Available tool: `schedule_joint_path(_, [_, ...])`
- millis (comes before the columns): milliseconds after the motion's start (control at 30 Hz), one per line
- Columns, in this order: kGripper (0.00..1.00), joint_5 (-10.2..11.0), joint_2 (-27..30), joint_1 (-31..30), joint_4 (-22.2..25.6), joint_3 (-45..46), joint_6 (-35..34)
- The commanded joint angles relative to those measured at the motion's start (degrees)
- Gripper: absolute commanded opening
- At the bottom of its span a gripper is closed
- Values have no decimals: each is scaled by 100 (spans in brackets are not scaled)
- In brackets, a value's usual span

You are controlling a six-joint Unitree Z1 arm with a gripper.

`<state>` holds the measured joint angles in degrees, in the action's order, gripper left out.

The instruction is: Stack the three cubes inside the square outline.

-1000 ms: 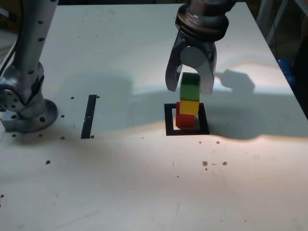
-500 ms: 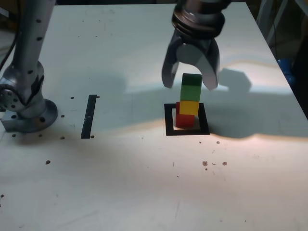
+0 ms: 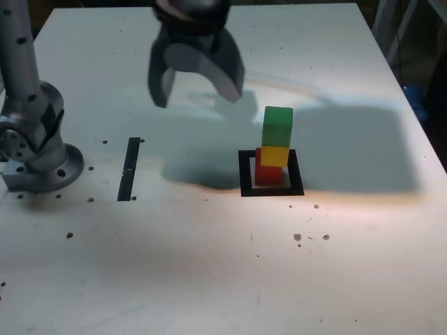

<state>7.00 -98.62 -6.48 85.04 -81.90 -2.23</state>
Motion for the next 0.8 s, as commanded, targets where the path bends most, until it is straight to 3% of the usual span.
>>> schedule_joint_path(0, [100,-45,208,-11,-110,286,-57])
schedule_joint_path(333, [100,-308,785,-11,-1012,1925,-171])
schedule_joint_path(767, [100,-611,850,-11,-2103,3346,-215])
